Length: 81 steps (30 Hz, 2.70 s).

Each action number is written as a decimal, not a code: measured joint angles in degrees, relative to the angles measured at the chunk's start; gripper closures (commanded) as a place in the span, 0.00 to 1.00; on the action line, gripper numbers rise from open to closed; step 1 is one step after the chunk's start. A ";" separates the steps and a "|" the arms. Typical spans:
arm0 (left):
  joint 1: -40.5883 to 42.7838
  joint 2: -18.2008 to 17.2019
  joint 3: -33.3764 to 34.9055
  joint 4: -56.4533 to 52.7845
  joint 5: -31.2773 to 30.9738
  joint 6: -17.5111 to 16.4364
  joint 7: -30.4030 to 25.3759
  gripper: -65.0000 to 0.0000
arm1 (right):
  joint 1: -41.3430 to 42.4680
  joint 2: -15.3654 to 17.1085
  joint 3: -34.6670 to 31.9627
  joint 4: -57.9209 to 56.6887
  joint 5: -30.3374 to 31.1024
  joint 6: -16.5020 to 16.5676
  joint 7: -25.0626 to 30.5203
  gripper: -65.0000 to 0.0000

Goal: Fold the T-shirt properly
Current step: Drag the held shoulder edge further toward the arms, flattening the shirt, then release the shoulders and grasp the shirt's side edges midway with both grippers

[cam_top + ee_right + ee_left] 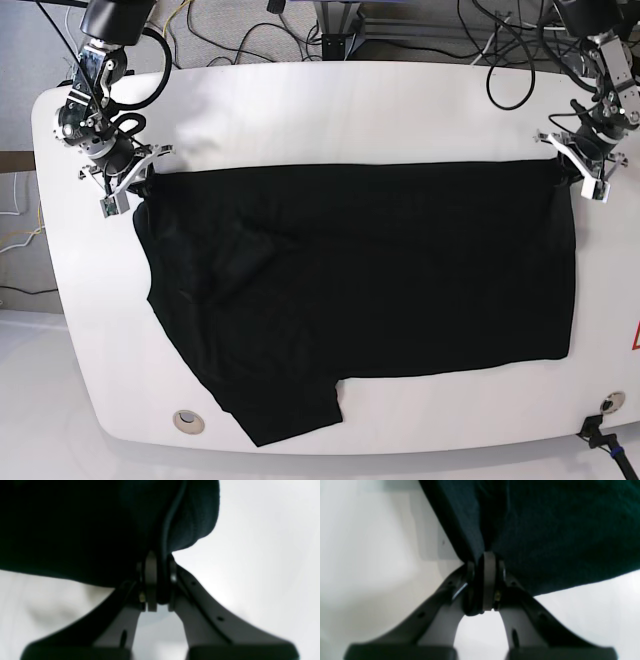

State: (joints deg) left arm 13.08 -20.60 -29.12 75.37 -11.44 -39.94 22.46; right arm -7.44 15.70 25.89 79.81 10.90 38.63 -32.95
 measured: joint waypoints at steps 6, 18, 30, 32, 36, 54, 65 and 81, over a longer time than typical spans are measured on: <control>6.71 -0.31 -0.13 4.15 -0.52 0.26 -1.29 1.00 | -9.16 -0.31 -0.02 8.90 -0.15 -0.22 -0.55 1.00; 19.19 -0.44 -0.79 9.75 -2.60 0.52 -4.35 1.00 | -24.46 -2.97 4.15 21.53 -0.57 -0.07 -5.03 1.00; 25.40 0.22 -0.98 13.88 -2.62 0.46 -4.13 1.00 | -26.88 -2.97 4.20 22.47 -0.15 -0.22 -4.66 1.00; 25.51 0.09 -0.98 13.90 -2.67 0.44 -4.15 1.00 | -26.88 -2.99 4.20 22.47 -0.15 -0.22 -4.66 1.00; 25.55 -0.46 -0.90 13.88 -2.60 0.39 -4.09 0.93 | -26.91 -2.99 4.28 22.40 -0.15 -0.22 -4.68 1.00; 20.68 -5.11 0.00 18.67 1.55 -0.57 8.55 0.66 | -23.39 -2.95 7.41 23.58 -2.36 0.35 -8.79 0.43; 9.97 -6.56 -6.19 21.59 1.79 0.00 17.22 0.66 | -15.23 -1.42 7.10 28.26 -3.23 0.35 -15.32 0.42; -20.65 -1.90 -0.83 9.29 8.41 0.02 17.84 0.66 | 16.94 -2.08 -5.46 13.11 -3.39 0.22 -19.85 0.43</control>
State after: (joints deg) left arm -7.57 -22.50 -29.95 84.66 -3.03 -39.92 40.29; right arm 9.50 13.63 20.43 92.92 7.51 38.85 -52.80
